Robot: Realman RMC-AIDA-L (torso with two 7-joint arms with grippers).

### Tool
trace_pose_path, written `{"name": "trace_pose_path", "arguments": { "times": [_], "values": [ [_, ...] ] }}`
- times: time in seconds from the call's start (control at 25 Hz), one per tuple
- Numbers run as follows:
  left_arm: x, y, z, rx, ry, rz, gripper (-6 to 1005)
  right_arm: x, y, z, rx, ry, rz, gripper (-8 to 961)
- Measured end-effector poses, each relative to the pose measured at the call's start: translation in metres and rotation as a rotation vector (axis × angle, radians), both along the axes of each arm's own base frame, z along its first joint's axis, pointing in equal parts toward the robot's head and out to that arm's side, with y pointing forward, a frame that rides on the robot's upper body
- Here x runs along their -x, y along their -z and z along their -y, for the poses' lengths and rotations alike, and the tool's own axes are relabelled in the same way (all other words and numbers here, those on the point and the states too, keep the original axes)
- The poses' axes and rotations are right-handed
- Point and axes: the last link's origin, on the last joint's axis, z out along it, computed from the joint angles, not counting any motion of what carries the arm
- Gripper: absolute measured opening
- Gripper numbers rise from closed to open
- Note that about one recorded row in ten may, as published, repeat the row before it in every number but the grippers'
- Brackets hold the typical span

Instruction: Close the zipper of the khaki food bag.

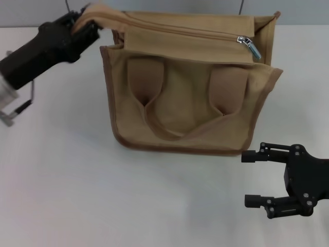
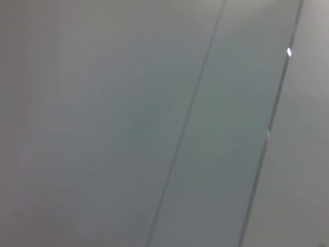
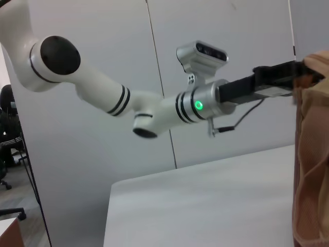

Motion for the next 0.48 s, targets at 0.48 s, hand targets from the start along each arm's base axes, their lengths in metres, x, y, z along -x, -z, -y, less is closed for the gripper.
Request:
{"name": "trace_pose_path", "arguments": {
  "times": [0.48],
  "values": [
    [0.026, -0.066, 0.021, 0.185, 0.041, -0.218, 619, 0.002, -0.001, -0.004, -0.002, -0.008, 0.001, 818]
  ]
}}
